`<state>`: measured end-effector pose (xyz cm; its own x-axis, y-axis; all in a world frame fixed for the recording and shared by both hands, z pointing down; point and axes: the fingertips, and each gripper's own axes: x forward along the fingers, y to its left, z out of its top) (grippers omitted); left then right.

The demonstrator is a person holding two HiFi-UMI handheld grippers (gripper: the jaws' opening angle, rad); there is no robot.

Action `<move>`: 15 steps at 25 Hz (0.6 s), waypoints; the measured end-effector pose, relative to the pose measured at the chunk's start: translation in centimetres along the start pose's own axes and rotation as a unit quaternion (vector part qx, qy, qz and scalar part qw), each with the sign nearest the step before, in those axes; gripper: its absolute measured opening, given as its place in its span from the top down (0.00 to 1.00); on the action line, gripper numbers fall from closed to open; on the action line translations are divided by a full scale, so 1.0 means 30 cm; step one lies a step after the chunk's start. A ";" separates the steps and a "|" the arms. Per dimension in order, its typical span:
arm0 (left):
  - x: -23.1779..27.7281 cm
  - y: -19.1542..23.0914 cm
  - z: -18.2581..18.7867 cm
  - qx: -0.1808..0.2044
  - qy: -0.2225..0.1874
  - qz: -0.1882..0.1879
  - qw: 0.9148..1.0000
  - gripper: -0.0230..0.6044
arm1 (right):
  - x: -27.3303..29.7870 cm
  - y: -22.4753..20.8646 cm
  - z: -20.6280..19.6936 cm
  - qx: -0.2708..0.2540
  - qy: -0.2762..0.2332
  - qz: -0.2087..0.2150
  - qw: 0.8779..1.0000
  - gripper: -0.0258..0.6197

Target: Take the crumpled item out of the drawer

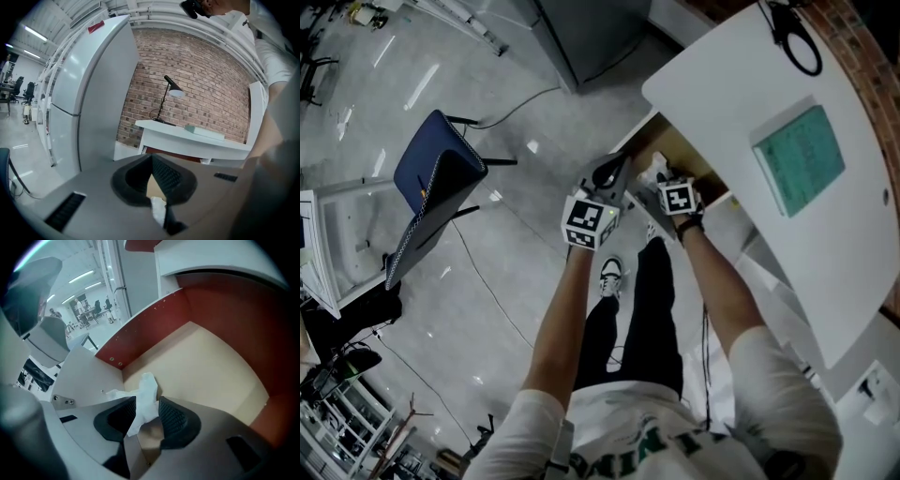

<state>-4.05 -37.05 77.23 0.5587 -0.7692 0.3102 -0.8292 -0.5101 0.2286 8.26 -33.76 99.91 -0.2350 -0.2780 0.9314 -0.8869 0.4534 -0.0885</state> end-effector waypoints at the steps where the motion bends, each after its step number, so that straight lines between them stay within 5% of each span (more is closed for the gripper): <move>1: -0.006 0.007 -0.008 0.000 0.002 0.000 1.000 0.97 | 0.012 -0.001 -0.005 -0.004 0.003 -0.005 1.000 0.73; 8: -0.073 0.050 -0.073 -0.023 0.005 0.013 1.000 0.97 | 0.054 -0.009 -0.072 -0.037 0.044 -0.034 0.998 0.94; 15: -0.134 0.030 -0.041 -0.035 0.001 0.014 0.999 0.97 | -0.037 0.018 -0.044 -0.014 0.008 -0.028 0.999 0.95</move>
<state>-7.02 -33.94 77.32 0.5355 -0.7815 0.3201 -0.8412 -0.4600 0.2841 8.57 -32.08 99.30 -0.1779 -0.2904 0.9402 -0.8872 0.4606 -0.0256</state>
